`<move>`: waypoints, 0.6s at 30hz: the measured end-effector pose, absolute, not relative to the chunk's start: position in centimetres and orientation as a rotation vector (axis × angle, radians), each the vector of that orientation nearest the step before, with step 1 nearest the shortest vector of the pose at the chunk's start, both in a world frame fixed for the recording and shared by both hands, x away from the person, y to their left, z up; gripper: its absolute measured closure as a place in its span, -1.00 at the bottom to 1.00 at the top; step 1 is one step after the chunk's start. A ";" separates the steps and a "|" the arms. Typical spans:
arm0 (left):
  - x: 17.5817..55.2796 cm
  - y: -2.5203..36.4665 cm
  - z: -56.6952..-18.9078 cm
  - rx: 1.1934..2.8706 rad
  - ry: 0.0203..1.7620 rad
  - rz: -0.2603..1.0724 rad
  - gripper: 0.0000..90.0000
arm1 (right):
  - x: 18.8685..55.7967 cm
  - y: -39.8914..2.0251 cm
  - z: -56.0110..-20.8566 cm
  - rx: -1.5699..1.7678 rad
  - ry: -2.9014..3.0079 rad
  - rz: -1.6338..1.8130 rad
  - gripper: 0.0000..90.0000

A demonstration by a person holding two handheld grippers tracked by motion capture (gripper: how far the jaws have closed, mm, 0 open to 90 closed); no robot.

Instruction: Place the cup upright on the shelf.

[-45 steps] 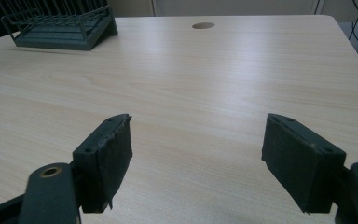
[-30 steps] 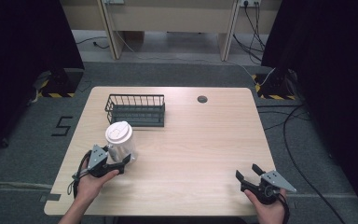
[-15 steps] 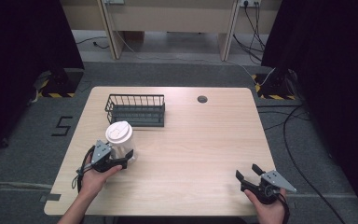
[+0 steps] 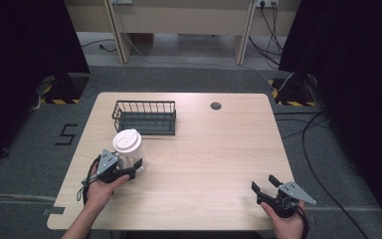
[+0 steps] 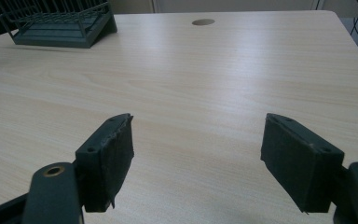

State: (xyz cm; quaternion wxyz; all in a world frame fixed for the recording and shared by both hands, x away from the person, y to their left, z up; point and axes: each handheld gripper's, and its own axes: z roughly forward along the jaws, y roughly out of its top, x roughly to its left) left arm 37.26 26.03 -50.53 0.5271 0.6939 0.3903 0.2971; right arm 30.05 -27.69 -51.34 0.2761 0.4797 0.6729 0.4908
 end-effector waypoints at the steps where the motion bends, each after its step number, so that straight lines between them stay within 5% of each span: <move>1: 37.3 26.0 -50.5 1.657 0.932 0.709 -0.62 | 30.1 -27.7 -51.3 1.289 1.808 1.318 -0.43; 18: 37.1 25.9 -50.2 1.654 0.905 0.714 -0.61 | 30.1 -27.7 -51.3 1.293 1.812 1.320 -0.42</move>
